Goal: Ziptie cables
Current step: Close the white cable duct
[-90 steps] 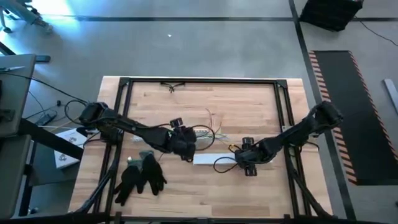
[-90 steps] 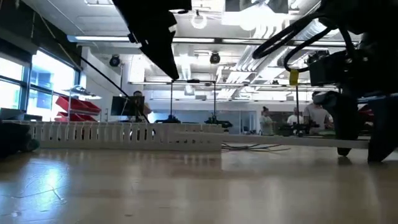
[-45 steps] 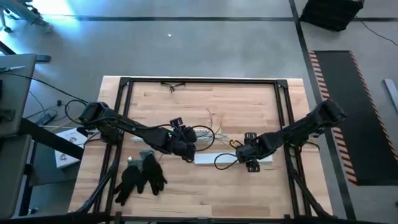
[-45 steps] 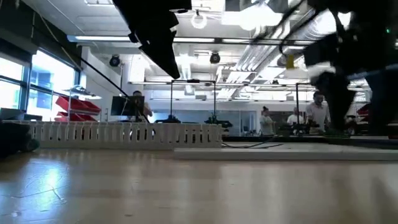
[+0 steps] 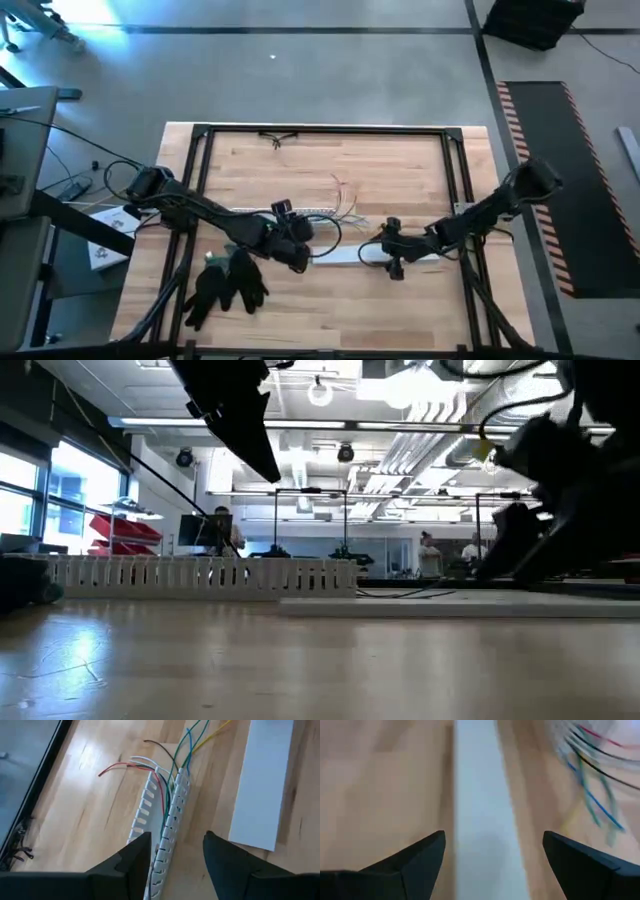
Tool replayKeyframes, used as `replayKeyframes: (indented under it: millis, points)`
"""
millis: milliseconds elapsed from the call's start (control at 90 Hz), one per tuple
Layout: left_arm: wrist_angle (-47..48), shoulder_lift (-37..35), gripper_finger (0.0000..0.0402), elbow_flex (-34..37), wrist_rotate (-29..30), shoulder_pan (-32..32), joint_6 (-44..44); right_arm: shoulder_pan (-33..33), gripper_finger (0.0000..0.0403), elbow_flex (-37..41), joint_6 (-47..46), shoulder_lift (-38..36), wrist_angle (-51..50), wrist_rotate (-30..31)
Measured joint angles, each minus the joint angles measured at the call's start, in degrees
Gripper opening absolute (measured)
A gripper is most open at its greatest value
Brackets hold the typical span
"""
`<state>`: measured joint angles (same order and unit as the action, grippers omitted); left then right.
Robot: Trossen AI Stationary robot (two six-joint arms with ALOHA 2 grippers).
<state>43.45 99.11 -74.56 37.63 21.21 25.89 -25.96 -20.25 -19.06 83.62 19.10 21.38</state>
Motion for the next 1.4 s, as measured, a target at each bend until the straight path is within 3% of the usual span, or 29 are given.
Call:
replayKeyframes:
  millis: [278, 411, 622, 856, 1000, 1144, 1400]
  points:
    - [0.24, 0.0, 0.016, 0.0, -4.1, 0.33, 0.13, -0.1, 0.0322, -0.08, -0.2, 10.14, 6.72, -0.75]
    - [0.19, 0.0, 0.016, 0.0, -4.23, 0.88, 1.07, -0.13, 0.0301, -0.2, -2.55, 11.93, 7.06, -0.54]
    - [0.25, 0.0, 0.016, 0.0, -4.13, 1.38, 0.15, -0.06, 0.0208, -0.2, -4.05, 12.04, 7.18, -1.33]
    - [3.94, 0.0, 0.016, -0.21, -7.82, 3.91, 0.0, 0.21, 0.0208, 0.2, -3.85, 6.18, 4.17, -6.04]
    - [5.81, 0.0, 0.016, 0.29, -3.53, 5.64, -1.19, 0.58, 0.0208, -0.46, -2.89, -3.49, -4.61, -10.4]
    - [3.71, 0.02, 0.016, 2.98, -2.9, 3.43, 0.83, 0.83, 0.0208, -5.36, -0.98, -12.93, -23.69, -8.79]
    - [-14.2, 0.01, 0.0193, 6.84, -7.07, -4.66, -13.88, 5.36, 0.0208, -12.5, 7.03, -23.31, -45.74, -2.27]
